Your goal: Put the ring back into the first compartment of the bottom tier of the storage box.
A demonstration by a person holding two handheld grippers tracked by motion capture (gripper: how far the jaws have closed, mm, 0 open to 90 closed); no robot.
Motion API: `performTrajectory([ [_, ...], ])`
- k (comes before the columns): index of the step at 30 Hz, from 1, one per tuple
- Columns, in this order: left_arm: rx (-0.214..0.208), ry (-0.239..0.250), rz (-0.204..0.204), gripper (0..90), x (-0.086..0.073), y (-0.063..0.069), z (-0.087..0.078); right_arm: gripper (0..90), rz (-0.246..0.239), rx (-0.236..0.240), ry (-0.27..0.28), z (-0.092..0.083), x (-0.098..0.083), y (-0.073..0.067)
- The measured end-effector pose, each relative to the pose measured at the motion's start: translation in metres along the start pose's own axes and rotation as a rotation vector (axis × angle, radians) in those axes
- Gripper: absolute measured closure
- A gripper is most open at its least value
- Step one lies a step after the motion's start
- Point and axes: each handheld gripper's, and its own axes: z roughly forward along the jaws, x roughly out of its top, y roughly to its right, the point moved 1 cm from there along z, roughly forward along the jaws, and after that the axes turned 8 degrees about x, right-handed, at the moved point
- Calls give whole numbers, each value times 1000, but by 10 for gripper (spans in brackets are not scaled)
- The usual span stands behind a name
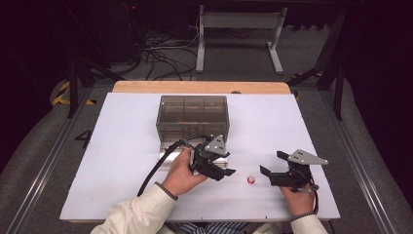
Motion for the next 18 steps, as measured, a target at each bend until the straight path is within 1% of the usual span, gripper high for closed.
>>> performTrajectory([
  [3,-2,4,-1,399,3,4,3,86,-1,0,-1,0,0,0],
  [7,-10,7,11,399,6,8,8,85,-3,1,-1,0,0,0],
  [8,-8,11,4,399,7,10,9,86,-3,2,-1,0,0,0],
  [13,-16,12,12,400,10,15,14,85,-1,4,-2,0,0,0],
  [17,-13,7,-3,404,11,17,21,86,-1,4,-2,0,0,0],
  [18,-18,9,-7,404,12,18,23,85,-6,4,-5,0,0,0],
])
